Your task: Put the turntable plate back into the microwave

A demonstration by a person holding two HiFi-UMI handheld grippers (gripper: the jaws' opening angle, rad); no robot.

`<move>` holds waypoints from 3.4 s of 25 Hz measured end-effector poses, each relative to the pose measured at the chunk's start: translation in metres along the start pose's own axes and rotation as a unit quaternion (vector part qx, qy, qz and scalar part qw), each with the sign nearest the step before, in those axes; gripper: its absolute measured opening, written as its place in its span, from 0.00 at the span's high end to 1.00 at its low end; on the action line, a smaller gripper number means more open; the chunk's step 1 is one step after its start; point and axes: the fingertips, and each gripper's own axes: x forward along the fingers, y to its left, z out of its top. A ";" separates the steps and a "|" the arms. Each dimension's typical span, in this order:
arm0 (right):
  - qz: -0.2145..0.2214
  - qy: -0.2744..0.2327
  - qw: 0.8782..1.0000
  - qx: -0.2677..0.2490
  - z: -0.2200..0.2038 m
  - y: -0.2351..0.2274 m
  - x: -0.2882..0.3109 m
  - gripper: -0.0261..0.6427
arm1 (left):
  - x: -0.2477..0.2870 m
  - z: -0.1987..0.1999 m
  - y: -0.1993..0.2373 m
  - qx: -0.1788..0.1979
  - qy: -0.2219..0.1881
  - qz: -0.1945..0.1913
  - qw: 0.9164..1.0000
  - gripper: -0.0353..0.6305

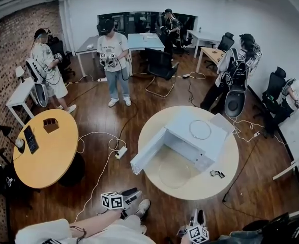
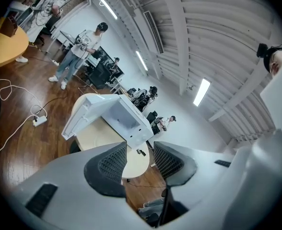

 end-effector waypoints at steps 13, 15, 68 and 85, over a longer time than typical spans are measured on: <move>-0.012 0.011 1.000 -0.008 0.036 0.002 0.089 0.68 | 0.113 0.057 0.000 0.049 0.038 -0.027 0.998 0.70; -0.010 0.011 1.000 -0.010 0.040 0.005 0.098 0.68 | 0.128 0.065 -0.002 0.070 0.043 -0.032 0.996 0.70; 0.018 0.175 0.982 -0.065 0.010 0.000 0.253 0.73 | 0.255 0.110 0.057 0.112 0.062 -0.012 0.992 0.70; 0.097 0.368 0.923 -0.061 -0.091 -0.073 0.314 0.73 | 0.304 0.025 0.138 0.059 0.114 0.129 0.983 0.69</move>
